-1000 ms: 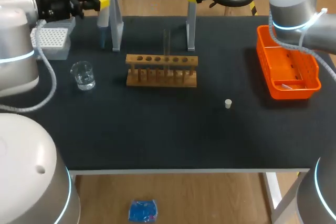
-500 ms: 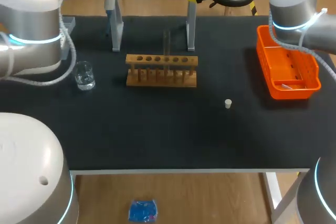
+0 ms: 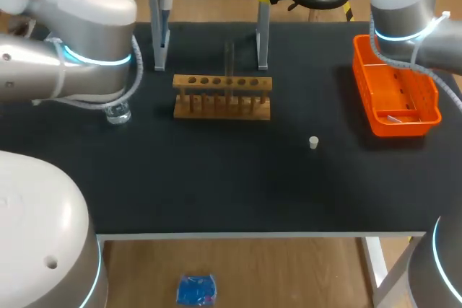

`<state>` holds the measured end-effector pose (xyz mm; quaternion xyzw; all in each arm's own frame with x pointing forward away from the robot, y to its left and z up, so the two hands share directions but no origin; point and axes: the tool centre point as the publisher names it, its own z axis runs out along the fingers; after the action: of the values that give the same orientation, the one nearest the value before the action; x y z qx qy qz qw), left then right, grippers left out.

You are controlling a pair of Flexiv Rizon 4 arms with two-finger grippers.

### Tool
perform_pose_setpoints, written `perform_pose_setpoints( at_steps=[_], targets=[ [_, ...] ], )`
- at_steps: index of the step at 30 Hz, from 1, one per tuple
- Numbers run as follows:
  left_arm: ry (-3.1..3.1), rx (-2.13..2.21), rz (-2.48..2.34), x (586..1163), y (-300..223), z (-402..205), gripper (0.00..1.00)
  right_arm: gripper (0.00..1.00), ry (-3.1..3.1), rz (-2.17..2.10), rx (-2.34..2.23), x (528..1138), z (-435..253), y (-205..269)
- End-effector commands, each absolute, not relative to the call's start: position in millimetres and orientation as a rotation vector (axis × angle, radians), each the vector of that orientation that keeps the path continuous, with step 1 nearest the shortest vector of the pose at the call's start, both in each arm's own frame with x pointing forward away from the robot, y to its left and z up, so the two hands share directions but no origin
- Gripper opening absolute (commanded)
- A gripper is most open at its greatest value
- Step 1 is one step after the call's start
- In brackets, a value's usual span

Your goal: Invert the test tube, pick up the pipette, mount the tip to pipette, aspirate from beaker and dispense into the tube, eject the tip, return the pipette, and cap with the stopper.

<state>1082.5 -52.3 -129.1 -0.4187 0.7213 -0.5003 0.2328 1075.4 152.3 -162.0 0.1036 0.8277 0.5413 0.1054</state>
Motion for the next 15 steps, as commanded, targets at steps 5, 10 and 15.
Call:
perform_pose_setpoints(
  at_steps=[5,10,15],
  targets=[
    [1.865,-1.246,-1.301,1110,-62,-151,0.00,1.00,2.445,1.592,0.304,1076,-161,152],
    [1.842,-1.288,-1.276,1124,-62,-163,0.00,1.00,2.445,1.592,0.304,1076,-161,152],
    [1.820,-1.311,-1.254,1134,-60,-167,0.00,1.00,2.445,1.592,0.304,1076,-161,152]
  ],
)
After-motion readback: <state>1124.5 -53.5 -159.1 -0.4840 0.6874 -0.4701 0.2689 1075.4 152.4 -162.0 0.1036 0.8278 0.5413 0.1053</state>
